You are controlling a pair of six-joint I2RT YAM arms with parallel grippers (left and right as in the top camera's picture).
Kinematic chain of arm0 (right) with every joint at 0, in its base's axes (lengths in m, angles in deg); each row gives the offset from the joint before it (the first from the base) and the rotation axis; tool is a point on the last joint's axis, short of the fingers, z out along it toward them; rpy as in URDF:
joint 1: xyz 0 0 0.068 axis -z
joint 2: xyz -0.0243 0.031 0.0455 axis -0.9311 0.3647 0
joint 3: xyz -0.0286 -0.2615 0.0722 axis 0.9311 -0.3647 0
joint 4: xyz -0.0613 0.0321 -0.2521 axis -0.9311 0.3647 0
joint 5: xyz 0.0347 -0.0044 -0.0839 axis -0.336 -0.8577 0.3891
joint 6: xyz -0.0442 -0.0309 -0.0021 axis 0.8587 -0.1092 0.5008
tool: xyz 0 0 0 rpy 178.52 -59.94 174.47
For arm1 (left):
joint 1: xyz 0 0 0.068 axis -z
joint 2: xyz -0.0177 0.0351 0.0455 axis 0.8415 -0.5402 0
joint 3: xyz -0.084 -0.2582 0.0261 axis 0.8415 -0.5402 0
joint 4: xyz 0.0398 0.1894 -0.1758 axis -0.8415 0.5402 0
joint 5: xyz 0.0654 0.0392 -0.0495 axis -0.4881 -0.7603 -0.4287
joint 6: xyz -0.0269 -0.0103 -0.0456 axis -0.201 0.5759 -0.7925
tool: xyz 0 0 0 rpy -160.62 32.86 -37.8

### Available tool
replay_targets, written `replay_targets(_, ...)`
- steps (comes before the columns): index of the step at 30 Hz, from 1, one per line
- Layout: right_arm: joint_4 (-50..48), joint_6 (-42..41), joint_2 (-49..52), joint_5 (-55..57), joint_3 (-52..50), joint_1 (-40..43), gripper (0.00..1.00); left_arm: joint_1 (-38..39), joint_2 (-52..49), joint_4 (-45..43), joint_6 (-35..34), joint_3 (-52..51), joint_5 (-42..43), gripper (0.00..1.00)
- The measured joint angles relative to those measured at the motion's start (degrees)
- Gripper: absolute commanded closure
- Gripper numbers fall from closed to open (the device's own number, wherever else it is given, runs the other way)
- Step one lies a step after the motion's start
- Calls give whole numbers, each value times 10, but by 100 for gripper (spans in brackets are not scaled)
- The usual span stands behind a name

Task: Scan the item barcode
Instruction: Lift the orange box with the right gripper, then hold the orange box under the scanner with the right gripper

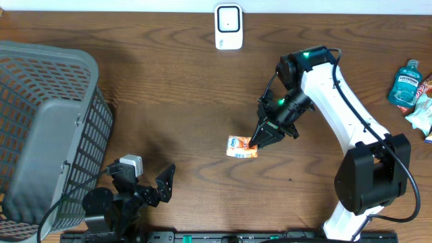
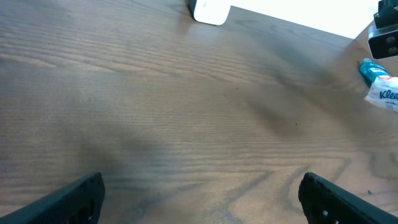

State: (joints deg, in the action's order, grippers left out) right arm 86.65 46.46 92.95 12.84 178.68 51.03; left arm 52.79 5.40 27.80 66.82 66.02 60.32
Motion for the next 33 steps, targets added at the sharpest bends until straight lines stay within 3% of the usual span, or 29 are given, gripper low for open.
replay_targets(5, -72, -3, 0, 27, -1, 0, 99, 0, 0, 0, 0, 0, 0, 1)
replay_targets(16, -469, 31, 0, 203, -4, 0, 99, 0, 0, 0, 0, 0, 0, 1)
replay_targets(21, -595, 61, 0, 288, -4, -1, 99, 0, 0, 0, 0, 0, 0, 1)
replay_targets(28, -777, 76, 32, 325, -4, -2, 99, 0, 0, 0, 0, 0, 0, 1)
replay_targets(33, -955, 111, 108, 333, -4, -2, 99, 0, 0, 0, 0, 0, 0, 1)
